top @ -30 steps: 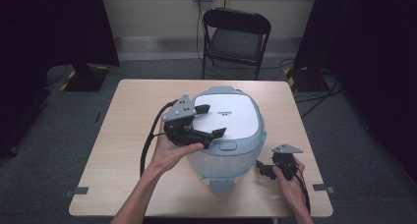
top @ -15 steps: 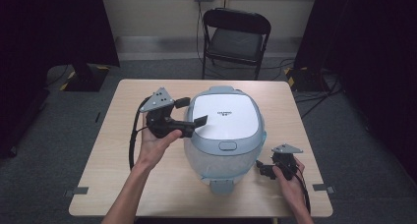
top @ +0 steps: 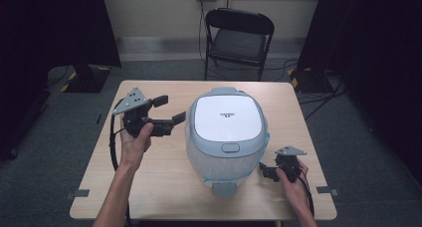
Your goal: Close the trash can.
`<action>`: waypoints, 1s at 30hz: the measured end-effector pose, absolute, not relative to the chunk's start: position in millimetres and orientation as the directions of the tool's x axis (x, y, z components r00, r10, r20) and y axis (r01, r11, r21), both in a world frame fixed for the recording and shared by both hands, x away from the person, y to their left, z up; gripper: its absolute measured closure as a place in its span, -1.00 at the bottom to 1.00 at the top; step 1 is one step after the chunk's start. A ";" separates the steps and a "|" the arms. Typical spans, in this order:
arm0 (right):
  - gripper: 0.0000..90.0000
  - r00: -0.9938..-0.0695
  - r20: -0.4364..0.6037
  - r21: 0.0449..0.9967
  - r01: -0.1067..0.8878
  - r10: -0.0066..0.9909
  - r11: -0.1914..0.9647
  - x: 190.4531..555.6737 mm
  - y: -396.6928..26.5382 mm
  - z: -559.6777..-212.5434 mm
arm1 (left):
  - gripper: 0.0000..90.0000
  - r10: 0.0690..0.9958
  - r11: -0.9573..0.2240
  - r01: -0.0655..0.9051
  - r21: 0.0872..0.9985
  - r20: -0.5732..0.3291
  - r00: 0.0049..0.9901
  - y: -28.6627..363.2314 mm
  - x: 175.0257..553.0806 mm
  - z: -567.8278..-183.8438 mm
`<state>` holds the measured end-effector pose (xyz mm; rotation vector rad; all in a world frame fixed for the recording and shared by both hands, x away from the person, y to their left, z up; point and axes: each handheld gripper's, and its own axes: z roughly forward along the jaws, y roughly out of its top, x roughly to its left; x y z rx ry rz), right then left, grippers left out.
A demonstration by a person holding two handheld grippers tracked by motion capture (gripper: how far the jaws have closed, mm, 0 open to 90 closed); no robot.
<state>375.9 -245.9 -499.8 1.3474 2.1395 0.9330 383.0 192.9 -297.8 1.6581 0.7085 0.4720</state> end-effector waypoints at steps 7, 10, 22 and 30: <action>-0.66 -0.426 -0.013 0.739 0.605 0.904 0.296 375.9 -245.8 -499.8 | -0.65 0.729 -0.128 0.258 0.958 -0.086 0.679 214.7 381.3 -307.3; -0.66 -0.426 -0.014 0.739 0.605 0.904 0.296 375.9 -245.8 -499.8 | -0.65 0.747 -0.119 0.275 0.954 -0.096 0.658 224.4 380.7 -313.4; -0.66 -0.426 -0.013 0.739 0.605 0.904 0.296 375.9 -245.8 -499.8 | -0.64 0.807 -0.065 0.333 0.941 -0.147 0.572 258.6 375.6 -346.1; -0.66 -0.427 -0.014 0.739 0.605 0.904 0.297 375.9 -245.9 -499.8 | -0.64 0.831 -0.094 0.353 0.931 -0.121 0.542 269.5 372.9 -362.4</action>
